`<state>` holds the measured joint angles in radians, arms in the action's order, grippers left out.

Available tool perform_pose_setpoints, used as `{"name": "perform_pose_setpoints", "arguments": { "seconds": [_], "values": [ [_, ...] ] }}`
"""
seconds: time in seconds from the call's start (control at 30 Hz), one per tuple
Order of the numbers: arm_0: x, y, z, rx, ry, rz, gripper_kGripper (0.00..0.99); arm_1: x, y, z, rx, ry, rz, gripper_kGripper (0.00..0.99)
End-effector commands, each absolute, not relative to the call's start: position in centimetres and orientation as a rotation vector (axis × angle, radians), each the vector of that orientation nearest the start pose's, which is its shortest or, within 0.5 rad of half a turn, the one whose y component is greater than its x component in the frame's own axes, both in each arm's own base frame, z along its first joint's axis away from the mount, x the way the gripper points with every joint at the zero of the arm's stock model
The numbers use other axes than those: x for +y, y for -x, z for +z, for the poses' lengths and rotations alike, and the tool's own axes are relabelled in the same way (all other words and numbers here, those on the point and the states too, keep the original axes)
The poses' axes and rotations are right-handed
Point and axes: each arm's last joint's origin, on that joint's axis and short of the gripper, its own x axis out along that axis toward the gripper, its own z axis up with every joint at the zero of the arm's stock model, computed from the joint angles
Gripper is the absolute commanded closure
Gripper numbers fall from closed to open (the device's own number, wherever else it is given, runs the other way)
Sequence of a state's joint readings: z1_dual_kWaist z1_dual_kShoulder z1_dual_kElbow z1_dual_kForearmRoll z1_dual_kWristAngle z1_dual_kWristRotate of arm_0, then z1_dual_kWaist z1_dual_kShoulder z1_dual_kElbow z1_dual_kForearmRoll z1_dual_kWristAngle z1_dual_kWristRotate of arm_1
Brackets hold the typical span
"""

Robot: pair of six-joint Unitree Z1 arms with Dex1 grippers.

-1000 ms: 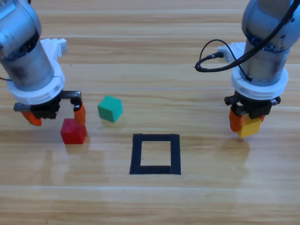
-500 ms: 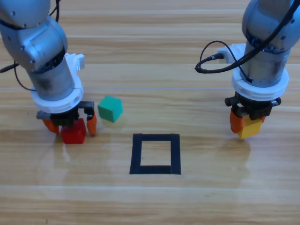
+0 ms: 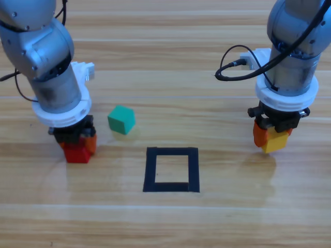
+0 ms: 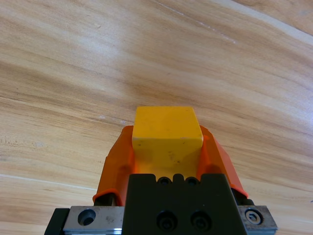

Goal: Stack the blocks in the rectangular block: red at the bottom, yellow in the middle, green on top

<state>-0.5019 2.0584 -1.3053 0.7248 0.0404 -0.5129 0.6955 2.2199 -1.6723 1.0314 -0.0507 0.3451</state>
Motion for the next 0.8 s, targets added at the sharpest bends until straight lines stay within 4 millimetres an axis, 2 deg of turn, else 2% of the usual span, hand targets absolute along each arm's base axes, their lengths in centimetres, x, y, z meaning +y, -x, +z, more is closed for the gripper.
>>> {"name": "perform_pose_setpoints", "arguments": {
  "seconds": [0.03, 0.13, 0.23, 0.3, 0.4, 0.57, 0.63, 0.8],
  "values": [
    [-17.5, -32.3, 22.8, 1.45, 0.015, 0.036, 0.949, 25.9, -32.6, 21.2, 1.53, 0.278, 0.242, 0.76],
    [-18.2, -31.9, 25.5, 1.431, 0.022, 0.071, 0.972, 25.8, -32.5, 21.4, 1.529, 0.276, 0.244, 0.76],
    [-20.6, -31.5, 27.7, 1.403, 0.027, 0.09, 0.972, 25.7, -32.4, 21.5, 1.527, 0.275, 0.245, 0.76],
    [-22.4, -31.1, 28.4, 1.39, 0.038, 0.082, 0.972, 25.7, -32.4, 21.6, 1.525, 0.273, 0.244, 0.76],
    [-25.3, -30.5, 27.3, 1.405, 0.036, 0.087, 0.972, 25.7, -32.4, 21.7, 1.522, 0.269, 0.246, 0.758],
    [-29.9, -29.5, 23.5, 1.462, 0.004, 0.096, 0.97, 25.7, -32.3, 21.9, 1.519, 0.265, 0.247, 0.758],
    [-31.1, -29.2, 22.1, 1.479, -0.005, 0.105, 0.97, 25.7, -32.3, 21.9, 1.522, 0.262, 0.248, 0.758],
    [-33.0, -28.6, 20.1, 1.49, 0.0, 0.109, 0.969, 25.7, -32.4, 21.9, 1.522, 0.26, 0.248, 0.758]
  ]
}}
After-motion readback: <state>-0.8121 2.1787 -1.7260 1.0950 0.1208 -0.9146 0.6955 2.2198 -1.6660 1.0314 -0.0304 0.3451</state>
